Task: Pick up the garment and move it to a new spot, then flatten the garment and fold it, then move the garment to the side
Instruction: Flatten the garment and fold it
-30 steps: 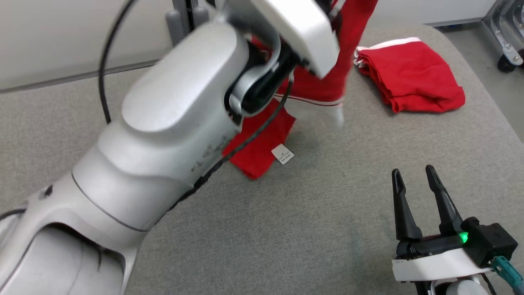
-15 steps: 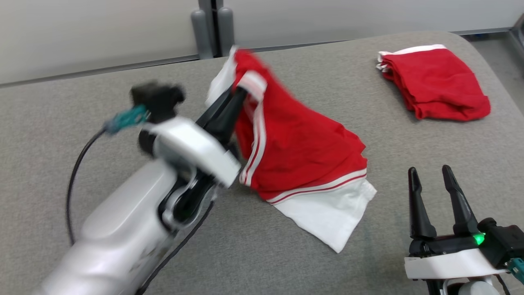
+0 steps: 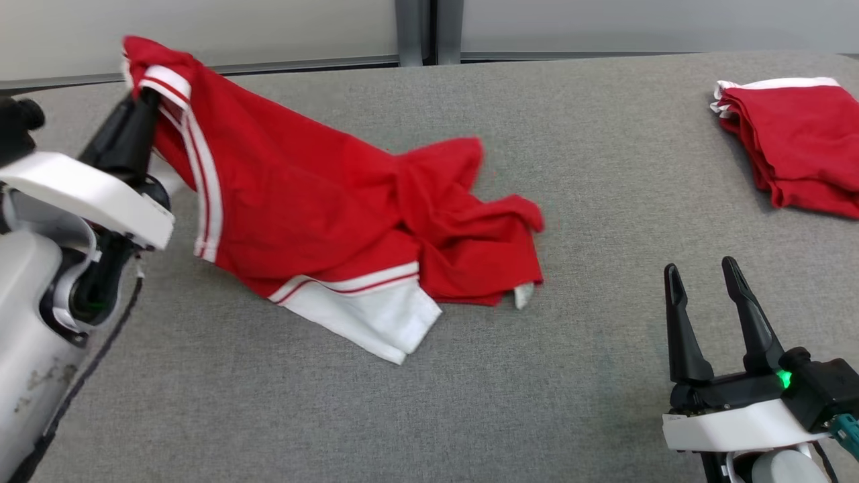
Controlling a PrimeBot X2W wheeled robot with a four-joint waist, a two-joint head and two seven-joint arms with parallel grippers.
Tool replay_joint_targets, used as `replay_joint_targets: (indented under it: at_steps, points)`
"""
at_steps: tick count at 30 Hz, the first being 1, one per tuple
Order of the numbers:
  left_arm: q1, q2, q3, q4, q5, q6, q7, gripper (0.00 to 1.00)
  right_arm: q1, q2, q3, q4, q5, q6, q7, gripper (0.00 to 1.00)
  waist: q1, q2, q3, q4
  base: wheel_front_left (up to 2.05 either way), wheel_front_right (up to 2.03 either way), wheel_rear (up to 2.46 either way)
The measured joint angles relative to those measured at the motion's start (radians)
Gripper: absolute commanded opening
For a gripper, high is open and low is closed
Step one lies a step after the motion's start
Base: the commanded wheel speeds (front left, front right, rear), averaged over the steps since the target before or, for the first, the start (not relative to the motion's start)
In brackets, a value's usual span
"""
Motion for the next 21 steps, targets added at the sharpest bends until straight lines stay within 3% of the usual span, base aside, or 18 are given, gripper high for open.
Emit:
replay_joint_targets:
  at_steps: [1, 2, 5, 9, 14, 18, 21]
  points:
    - [-0.013, -0.001, -0.001, 0.023, 0.005, 0.000, 0.000, 0.34, 0.000, -0.004, 0.002, 0.000, 0.000, 0.000, 0.000, 1.00, 0.0000, 0.0000, 0.003, 0.002, 0.00, 0.00, 0.00]
    - [-0.021, -0.004, -0.003, 0.045, 0.012, 0.003, -0.005, 1.00, -0.001, -0.006, 0.006, 0.001, 0.001, 0.000, 0.000, 1.00, 0.0000, 0.0000, 0.005, 0.002, 0.00, 0.00, 0.00]
    - [-0.032, -0.015, -0.017, 0.105, 0.076, 0.033, -0.053, 1.00, -0.003, -0.013, 0.013, 0.002, 0.003, 0.000, 0.000, 1.00, 0.0000, 0.0000, 0.011, 0.000, 0.00, 0.00, 0.00]
    - [-0.019, -0.040, -0.011, 0.127, 0.193, 0.138, -0.105, 1.00, 0.001, -0.020, 0.010, 0.003, 0.004, 0.000, 0.000, 1.00, 0.0000, 0.0000, 0.009, -0.002, 0.00, 0.00, 0.00]
    - [0.141, -0.117, 0.196, -0.091, 0.397, 0.305, -0.110, 1.00, 0.014, -0.020, -0.005, 0.003, 0.004, 0.000, 0.000, 1.00, 0.0000, 0.0000, 0.005, 0.008, 0.00, 0.00, 0.00]
    - [0.421, -0.247, 0.260, -0.249, 0.448, 0.312, -0.112, 1.00, 0.028, -0.017, 0.002, 0.008, 0.003, 0.000, 0.000, 1.00, 0.0000, 0.0000, -0.011, 0.018, 0.00, 0.00, 0.00]
    - [0.544, -0.302, 0.277, -0.283, 0.478, 0.304, -0.112, 1.00, 0.031, -0.017, 0.020, 0.009, 0.004, 0.000, 0.000, 1.00, 0.0000, 0.0000, -0.016, 0.030, 0.00, 0.00, 0.00]
